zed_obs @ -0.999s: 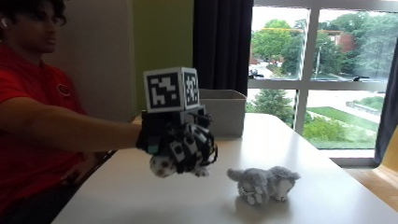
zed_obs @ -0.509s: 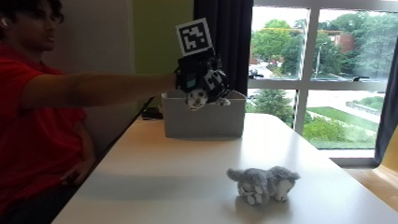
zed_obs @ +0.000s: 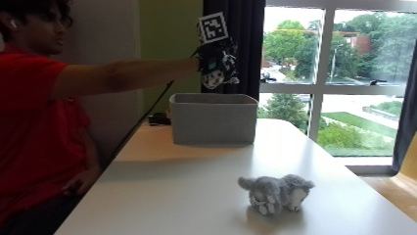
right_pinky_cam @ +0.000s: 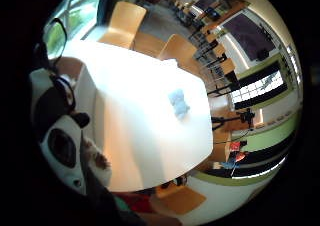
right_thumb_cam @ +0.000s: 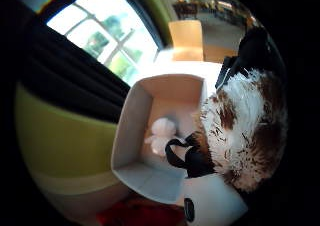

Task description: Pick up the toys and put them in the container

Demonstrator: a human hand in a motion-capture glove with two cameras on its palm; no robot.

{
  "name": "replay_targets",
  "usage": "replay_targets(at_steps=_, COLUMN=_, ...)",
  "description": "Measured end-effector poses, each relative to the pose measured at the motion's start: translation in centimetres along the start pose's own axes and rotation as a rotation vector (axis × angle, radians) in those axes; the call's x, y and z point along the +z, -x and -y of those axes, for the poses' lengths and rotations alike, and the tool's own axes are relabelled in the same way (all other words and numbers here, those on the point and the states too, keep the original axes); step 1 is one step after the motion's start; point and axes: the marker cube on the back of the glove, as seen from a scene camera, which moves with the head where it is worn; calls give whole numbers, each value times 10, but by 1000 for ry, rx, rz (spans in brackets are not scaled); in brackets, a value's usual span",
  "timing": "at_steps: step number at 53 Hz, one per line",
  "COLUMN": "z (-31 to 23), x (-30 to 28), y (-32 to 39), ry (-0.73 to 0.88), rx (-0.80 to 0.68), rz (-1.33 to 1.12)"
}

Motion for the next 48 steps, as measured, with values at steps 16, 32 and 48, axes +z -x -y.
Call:
replay_targets(at_steps=16, z=0, x=21, y=85, ry=40, rx=-187, rz=9)
replay_targets(at_steps=32, z=-2, x=40, y=103, ry=119, rx=-140, rz=109)
replay_targets(at_steps=48, z=-10, x=47, y=100, ry=214, rx=-135, rz=186)
